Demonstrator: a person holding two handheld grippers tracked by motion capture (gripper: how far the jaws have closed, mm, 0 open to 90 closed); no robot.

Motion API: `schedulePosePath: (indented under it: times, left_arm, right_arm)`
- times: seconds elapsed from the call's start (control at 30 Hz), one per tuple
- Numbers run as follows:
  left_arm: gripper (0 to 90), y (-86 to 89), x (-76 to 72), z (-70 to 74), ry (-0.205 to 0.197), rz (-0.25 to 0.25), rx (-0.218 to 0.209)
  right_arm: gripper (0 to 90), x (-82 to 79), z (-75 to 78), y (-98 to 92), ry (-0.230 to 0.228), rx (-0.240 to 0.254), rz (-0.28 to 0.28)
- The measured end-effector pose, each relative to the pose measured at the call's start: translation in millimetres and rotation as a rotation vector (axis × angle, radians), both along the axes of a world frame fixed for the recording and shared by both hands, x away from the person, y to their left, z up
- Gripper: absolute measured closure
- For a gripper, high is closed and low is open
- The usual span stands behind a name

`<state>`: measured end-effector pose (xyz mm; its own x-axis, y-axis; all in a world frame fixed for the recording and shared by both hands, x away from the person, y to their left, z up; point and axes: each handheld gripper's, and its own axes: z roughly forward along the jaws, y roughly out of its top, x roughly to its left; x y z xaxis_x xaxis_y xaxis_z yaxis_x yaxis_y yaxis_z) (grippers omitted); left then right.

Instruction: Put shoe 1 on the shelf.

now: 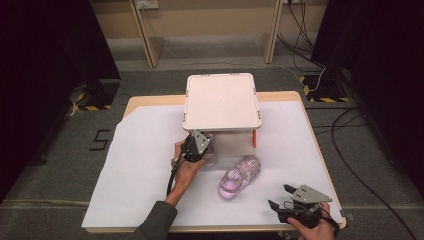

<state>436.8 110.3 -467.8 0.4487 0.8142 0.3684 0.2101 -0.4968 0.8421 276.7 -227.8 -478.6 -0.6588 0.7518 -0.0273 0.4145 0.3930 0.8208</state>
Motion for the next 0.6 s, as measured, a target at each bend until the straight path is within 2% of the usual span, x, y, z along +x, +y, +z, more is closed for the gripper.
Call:
schedulePosePath:
  times: [0.1,0.17,0.27,0.4,0.53,0.6]
  left_arm:
    - [62.2,1.4,-1.2,2.1,0.005,0.03,-0.015]
    - [60.4,3.9,-3.3,2.8,0.004,0.032,-0.012]
    - [51.7,7.6,-7.5,6.0,0.009,0.043,-0.059]
    - [47.9,9.3,-15.5,12.0,0.005,0.027,-0.069]
    - [40.6,12.0,-26.1,17.6,0.02,0.025,-0.119]
    - [36.6,15.4,-31.6,20.6,0.016,0.017,-0.15]
  right_arm:
    - [24.7,-0.2,-0.2,0.0,0.001,-0.007,0.001]
    - [24.7,-0.3,0.1,0.1,0.001,-0.004,0.0]
    - [24.7,-0.2,-0.3,0.0,0.005,-0.006,0.002]
    - [24.7,-0.2,-0.7,1.2,0.005,-0.008,0.005]
    - [24.7,0.1,-0.7,1.0,0.005,-0.008,0.005]
    - [24.7,-0.2,-1.0,1.2,0.007,-0.011,0.005]
